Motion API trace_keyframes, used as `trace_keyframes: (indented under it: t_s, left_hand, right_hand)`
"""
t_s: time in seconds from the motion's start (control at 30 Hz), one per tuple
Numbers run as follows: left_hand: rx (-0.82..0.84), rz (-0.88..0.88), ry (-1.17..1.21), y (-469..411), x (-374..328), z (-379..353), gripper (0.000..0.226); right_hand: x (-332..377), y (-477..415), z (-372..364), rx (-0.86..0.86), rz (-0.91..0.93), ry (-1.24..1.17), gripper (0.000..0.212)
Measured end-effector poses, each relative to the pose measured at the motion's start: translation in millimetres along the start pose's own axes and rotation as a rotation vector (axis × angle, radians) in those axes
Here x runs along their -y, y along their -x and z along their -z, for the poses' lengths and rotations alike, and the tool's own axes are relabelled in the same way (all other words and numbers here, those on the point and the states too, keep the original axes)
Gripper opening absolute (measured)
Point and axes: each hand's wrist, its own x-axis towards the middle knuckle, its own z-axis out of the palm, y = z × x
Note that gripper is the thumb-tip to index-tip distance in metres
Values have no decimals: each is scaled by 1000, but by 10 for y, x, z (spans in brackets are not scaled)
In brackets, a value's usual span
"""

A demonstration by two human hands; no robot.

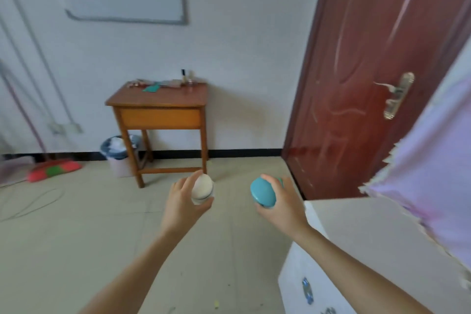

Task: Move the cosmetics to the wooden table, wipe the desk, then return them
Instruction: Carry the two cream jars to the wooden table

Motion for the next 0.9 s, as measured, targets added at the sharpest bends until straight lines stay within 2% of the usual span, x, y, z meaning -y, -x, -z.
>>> trace_keyframes:
  t_s: [0.17,0.37,0.7,0.9]
  left_hand:
    - [-161,55,1,-152,213,599,64]
    - [-237,41,-32,-456,265,900,66]
    - [-237,44,-47,-1580,362,627,64]
    - [-231,100,-27,-2166,617,319,64]
  right_hand:
    - [571,-440,-256,66,170,-69,63]
    - [910,-905,-361,93,320,-63,65]
    - [630,-2085,-304,56,370,-51,64]
    - [332,-2757,-525,158,344,-31,64]
